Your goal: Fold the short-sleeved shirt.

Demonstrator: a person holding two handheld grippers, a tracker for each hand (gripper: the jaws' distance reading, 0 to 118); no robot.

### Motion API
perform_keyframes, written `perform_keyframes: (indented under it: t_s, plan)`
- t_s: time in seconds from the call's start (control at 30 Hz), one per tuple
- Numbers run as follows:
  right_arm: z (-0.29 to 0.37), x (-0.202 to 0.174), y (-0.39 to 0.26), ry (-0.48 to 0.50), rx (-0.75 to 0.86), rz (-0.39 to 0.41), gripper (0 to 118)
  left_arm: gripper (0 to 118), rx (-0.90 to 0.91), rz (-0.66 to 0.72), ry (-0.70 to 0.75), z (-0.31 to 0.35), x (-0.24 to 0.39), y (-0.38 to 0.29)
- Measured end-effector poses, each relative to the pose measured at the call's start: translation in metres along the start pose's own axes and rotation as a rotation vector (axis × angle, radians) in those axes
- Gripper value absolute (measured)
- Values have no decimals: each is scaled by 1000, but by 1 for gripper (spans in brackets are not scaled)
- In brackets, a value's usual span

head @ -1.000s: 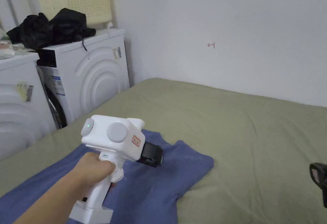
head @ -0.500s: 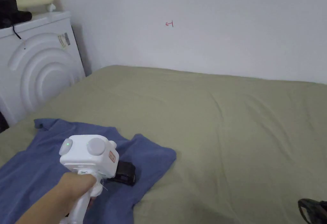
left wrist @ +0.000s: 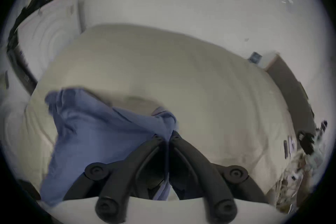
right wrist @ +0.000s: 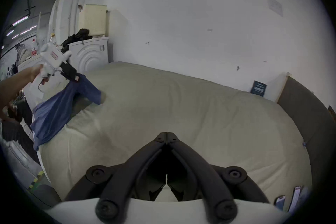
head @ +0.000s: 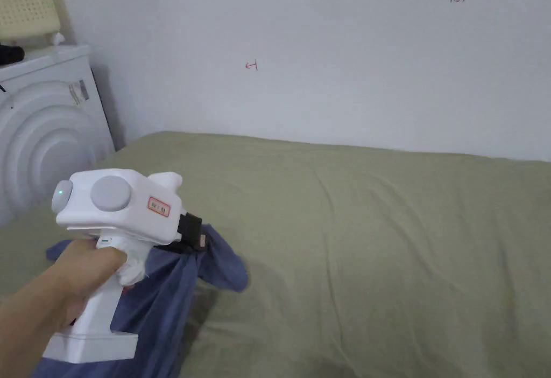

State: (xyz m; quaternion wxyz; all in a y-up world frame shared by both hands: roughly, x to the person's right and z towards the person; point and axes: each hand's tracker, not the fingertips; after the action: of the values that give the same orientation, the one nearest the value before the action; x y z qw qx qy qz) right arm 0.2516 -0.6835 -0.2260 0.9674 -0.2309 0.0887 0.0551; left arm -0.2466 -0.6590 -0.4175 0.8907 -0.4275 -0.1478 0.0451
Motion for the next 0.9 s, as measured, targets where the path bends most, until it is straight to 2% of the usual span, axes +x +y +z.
perform_keyframes:
  t_s: [0.1, 0.23, 0.47, 0.63, 0.67, 0.7, 0.73, 0.77, 0.8, 0.9]
  plan:
    - [27, 24, 3, -64, 11, -73, 0, 3, 53, -90, -102, 8, 66, 19]
    - [65, 55, -1, -132, 15, -106, 0, 3, 69, -216, -269, 1, 172, 34]
    - [113, 105, -31, -299, -8, -193, 0, 3, -25, -417, -486, -57, 376, 15]
    - [130, 126, -57, -364, -53, -223, 0, 3, -144, -444, -563, -116, 460, -24]
    - [132, 129, -61, -372, -63, -224, 0, 6, -159, -441, -567, -128, 468, -35]
    - [132, 130, -66, -379, -72, -225, 0, 16, -171, -430, -571, -138, 472, -45]
    - [133, 132, -70, -383, -80, -229, 0, 41, -182, -404, -586, -149, 474, -55]
    - [134, 134, -73, -384, -87, -237, 0, 89, -196, -360, -617, -156, 472, -63]
    - [135, 136, -75, -386, -92, -246, 0, 106, -209, -333, -606, -160, 465, -67]
    - [133, 136, -77, -388, -102, -257, 0, 105, -176, -255, -570, -145, 427, -59]
